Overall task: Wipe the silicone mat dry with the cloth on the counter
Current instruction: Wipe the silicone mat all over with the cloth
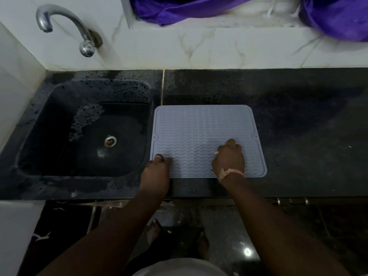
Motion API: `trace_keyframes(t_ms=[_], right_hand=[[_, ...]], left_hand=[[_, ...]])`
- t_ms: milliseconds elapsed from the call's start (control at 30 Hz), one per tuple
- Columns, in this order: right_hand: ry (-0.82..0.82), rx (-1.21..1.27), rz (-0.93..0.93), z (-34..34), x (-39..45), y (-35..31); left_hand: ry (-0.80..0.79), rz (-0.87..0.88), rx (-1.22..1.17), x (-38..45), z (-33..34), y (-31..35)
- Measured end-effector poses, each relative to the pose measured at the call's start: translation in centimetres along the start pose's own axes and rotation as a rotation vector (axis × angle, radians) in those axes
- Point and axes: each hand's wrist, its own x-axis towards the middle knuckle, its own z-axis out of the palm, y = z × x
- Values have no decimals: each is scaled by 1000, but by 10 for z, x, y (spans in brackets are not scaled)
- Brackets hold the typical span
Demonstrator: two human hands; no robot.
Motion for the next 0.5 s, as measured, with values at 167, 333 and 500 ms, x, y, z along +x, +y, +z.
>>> trace_keyframes(t_ms=[167, 333, 500], right_hand=[[-31, 15, -29, 3, -2, -12], [-4, 20, 1, 8, -11, -22], [10, 22, 37, 16, -19, -36]], left_hand=[[-6, -6, -12, 2, 0, -1], [1, -5, -14, 3, 2, -3], [-10, -11, -1, 4, -1, -4]])
